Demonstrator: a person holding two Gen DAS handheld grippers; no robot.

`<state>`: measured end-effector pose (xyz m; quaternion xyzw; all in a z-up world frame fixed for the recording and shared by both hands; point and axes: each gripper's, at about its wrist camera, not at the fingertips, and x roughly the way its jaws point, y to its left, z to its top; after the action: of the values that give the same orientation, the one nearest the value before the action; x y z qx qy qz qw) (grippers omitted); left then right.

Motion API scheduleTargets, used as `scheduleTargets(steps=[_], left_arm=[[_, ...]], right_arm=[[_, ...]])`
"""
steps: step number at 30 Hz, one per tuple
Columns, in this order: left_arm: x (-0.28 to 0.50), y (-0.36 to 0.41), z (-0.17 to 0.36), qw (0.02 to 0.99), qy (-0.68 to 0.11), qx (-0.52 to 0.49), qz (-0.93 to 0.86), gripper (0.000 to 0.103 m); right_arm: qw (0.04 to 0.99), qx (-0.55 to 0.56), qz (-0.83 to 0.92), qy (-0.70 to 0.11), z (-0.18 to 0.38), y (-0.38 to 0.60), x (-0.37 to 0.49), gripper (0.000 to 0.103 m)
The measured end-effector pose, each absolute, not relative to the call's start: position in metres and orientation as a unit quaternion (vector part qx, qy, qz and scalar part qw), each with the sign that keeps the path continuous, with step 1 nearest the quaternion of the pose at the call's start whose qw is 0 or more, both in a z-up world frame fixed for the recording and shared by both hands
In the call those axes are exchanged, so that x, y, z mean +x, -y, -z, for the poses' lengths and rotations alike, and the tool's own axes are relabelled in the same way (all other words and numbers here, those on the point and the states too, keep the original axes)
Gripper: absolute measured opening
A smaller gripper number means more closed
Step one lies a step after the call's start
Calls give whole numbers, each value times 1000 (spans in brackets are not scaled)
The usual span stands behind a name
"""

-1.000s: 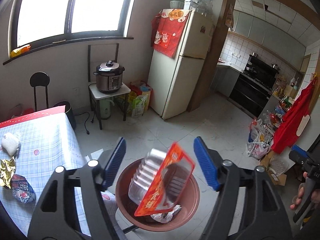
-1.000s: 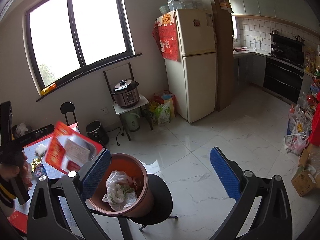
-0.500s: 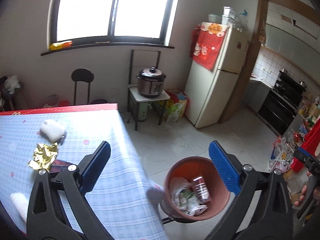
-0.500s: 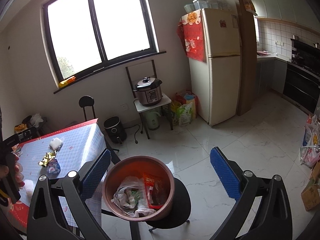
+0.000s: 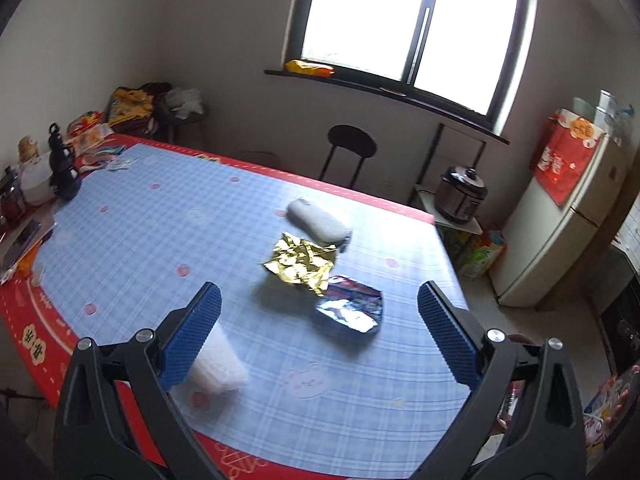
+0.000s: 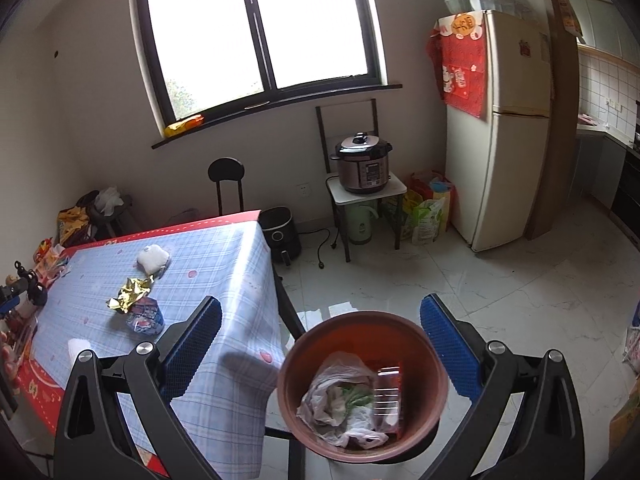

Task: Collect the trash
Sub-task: 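Move both grippers back over the table toward the white foam net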

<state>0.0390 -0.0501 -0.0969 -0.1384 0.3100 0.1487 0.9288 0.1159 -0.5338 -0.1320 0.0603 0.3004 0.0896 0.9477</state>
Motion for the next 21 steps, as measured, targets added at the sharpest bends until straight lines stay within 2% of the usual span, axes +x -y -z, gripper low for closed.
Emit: scheduleTargets(steps=[10, 21], left_arm=[[3, -61, 144, 895, -354, -193, -191, 97], [27, -116, 256, 832, -448, -299, -135, 97]], right_arm=[[929, 26, -145, -339, 136, 393, 140, 98], [912, -33, -172, -371, 146, 247, 142, 98]])
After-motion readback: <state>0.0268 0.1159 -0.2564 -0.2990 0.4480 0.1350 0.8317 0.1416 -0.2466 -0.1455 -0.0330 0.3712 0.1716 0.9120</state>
